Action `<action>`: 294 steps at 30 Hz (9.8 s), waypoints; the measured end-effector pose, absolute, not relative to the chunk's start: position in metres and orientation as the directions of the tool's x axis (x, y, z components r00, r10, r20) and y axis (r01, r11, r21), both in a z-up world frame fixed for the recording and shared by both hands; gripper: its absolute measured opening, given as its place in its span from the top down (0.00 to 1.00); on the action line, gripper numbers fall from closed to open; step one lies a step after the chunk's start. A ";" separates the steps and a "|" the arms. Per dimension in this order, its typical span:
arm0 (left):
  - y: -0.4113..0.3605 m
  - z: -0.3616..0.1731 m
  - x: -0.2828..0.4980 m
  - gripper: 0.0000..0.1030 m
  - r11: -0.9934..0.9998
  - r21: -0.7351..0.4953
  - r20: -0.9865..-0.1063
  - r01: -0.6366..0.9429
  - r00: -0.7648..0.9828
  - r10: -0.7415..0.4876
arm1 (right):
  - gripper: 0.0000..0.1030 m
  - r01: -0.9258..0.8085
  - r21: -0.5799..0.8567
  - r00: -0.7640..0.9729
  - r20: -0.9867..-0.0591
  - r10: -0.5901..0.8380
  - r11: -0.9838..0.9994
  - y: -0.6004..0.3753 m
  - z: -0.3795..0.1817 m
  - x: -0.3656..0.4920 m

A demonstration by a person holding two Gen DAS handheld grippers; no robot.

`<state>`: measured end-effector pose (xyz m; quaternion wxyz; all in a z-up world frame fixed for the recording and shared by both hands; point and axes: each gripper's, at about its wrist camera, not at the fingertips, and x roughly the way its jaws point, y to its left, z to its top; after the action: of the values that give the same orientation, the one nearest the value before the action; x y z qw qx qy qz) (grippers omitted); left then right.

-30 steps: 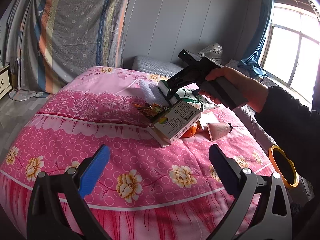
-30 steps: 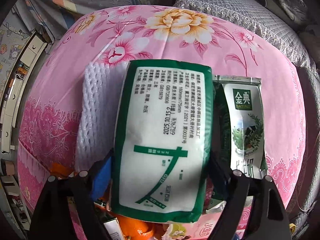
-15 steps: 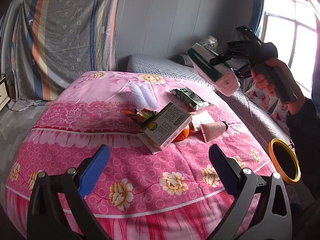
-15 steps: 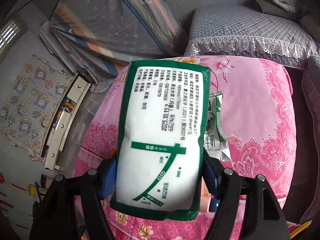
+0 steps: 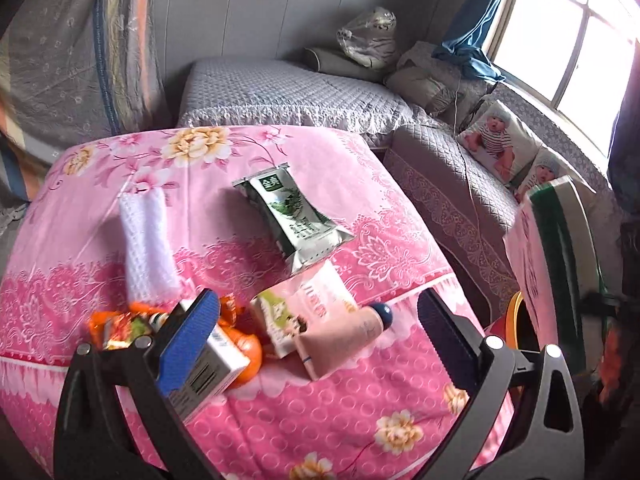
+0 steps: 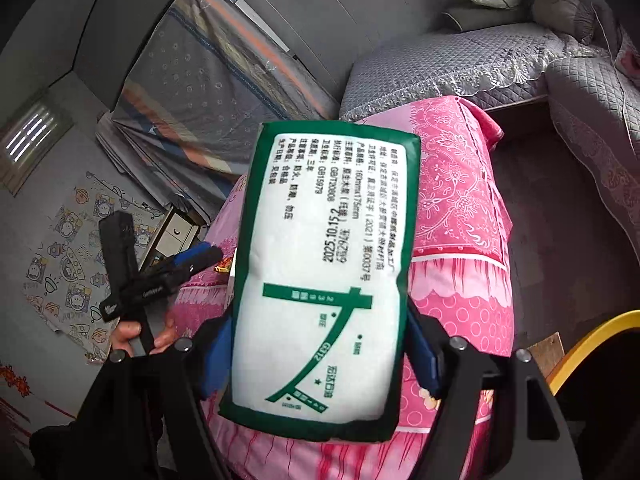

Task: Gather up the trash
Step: 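Lift the tissue pack with the right gripper while the left gripper grasps the SATINE milk carton, then carry the tissue pack and milk carton over the yellow bin and release both, then return the right gripper to the bed and grasp the small white box, then grasp the white mesh fruit sleeve with the left gripper while the right gripper holds the box, then carry the mesh sleeve and white box over the yellow bin and release both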

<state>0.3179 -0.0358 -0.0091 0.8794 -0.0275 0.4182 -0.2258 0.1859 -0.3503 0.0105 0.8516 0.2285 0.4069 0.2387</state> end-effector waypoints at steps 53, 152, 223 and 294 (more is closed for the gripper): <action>-0.073 0.019 0.362 0.49 0.951 -0.138 -0.734 0.276 0.616 -0.285 | 0.32 -0.253 0.624 0.541 -0.542 0.643 0.739 -0.353 -0.015 0.121; -0.167 -0.016 0.211 0.11 0.797 -0.155 -0.540 0.584 0.625 -0.563 | 0.23 0.251 0.472 0.751 -0.646 0.138 0.845 -0.479 -0.049 0.055; 0.109 -0.033 0.260 0.08 0.957 -0.211 -0.632 0.202 0.718 -0.291 | 0.76 -0.339 0.751 0.281 -0.494 0.823 0.567 -0.238 -0.038 0.190; 0.073 0.029 0.257 0.91 0.942 -0.155 -0.570 0.298 0.752 -0.332 | 0.76 -0.273 0.802 0.396 -0.410 0.822 0.532 -0.307 -0.045 0.128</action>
<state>0.2575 0.0729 0.0286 0.9355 -0.0274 0.3094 -0.1684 0.1276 -0.3074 -0.0452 0.7684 0.3276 0.4187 0.3562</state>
